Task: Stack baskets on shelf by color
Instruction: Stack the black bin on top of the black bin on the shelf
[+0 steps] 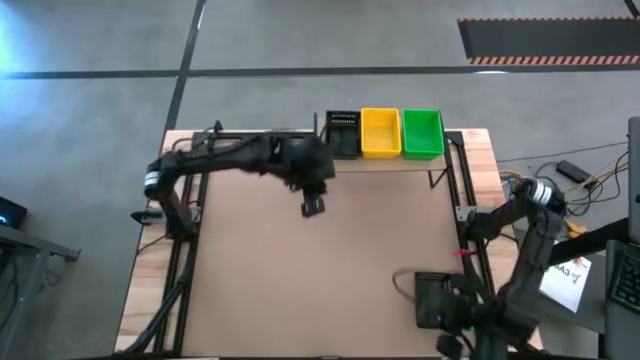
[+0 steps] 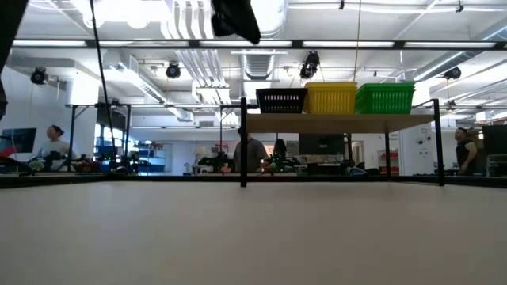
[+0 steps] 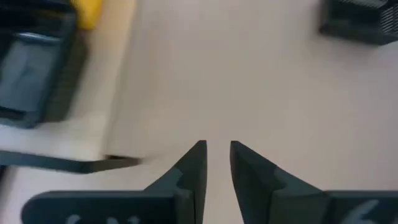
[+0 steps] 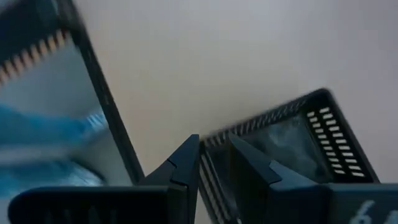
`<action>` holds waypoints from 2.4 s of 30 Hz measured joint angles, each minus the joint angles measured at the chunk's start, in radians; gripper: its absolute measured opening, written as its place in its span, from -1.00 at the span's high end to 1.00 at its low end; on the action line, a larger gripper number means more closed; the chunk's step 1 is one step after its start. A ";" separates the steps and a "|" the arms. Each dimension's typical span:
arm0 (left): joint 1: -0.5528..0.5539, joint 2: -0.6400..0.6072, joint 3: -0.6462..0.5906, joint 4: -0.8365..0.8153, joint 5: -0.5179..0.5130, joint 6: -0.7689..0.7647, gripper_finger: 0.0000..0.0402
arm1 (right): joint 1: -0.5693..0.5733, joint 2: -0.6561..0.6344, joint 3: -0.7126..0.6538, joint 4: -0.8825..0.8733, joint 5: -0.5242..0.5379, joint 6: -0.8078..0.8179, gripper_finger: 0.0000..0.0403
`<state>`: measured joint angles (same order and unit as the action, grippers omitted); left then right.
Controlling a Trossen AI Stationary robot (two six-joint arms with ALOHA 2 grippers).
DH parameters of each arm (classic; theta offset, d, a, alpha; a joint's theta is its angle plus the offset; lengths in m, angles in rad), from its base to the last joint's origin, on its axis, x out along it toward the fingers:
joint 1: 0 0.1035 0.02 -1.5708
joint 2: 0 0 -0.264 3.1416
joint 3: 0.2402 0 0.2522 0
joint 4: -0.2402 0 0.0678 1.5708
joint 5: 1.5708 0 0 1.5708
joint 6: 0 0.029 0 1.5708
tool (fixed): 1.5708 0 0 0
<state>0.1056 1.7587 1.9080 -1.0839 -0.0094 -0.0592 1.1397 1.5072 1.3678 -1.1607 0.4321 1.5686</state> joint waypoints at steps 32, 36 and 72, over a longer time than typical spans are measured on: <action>-0.482 -0.143 -0.693 1.076 -0.192 -0.564 0.78 | 0.150 0.071 -0.354 0.471 -0.016 -0.434 0.49; -0.482 -0.141 -0.703 1.076 -0.216 -0.566 0.78 | 0.148 0.081 -0.362 0.465 -0.018 -0.412 0.58; -0.391 -0.421 -1.393 1.545 -0.202 -0.510 0.78 | -0.568 -0.085 0.059 0.377 -0.232 -1.120 0.96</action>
<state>-0.2851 1.3373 0.5150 0.4614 -0.2111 -0.5691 0.5712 1.4223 1.4264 -0.7832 0.2005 0.4489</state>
